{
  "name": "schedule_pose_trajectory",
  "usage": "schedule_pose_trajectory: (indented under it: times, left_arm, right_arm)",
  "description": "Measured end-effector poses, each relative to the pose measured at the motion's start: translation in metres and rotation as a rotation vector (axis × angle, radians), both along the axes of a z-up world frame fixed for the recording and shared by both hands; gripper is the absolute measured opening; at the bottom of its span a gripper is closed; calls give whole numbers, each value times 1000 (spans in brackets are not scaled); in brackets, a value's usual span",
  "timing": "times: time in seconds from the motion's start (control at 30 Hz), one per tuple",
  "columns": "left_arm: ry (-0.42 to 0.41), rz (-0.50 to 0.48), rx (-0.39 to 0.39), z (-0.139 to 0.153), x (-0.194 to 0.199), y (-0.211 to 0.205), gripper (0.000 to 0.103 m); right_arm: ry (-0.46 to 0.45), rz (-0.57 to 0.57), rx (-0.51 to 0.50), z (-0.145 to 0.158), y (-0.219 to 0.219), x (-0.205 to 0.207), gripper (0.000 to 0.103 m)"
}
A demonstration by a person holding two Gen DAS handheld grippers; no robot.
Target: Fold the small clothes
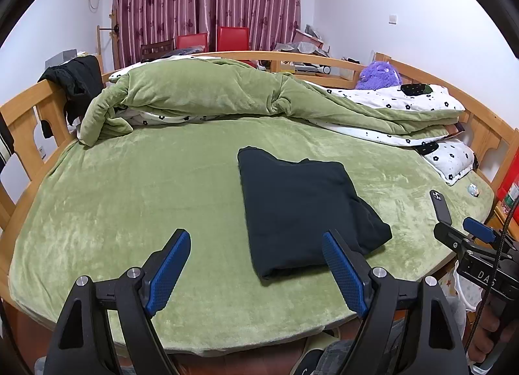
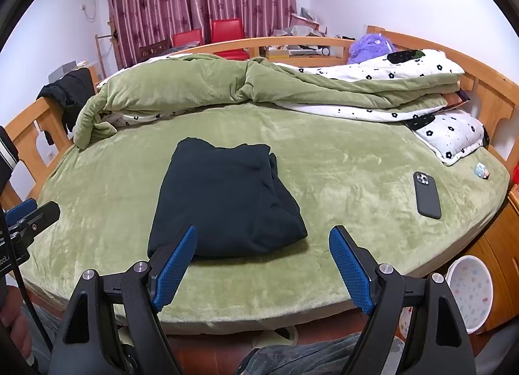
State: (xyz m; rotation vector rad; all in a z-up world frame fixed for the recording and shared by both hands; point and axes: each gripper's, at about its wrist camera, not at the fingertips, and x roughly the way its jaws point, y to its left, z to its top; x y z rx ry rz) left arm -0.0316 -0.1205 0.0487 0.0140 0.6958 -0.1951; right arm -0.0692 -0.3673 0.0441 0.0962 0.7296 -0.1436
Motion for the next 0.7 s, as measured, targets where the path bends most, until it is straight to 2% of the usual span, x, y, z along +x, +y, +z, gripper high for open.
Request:
schedule_pose_trajectory:
  times: [0.7]
  left_arm:
    - [3,-5,-6,1,-4,-4,82]
  right_arm:
    - [1,-4,5,1,0,-4,83]
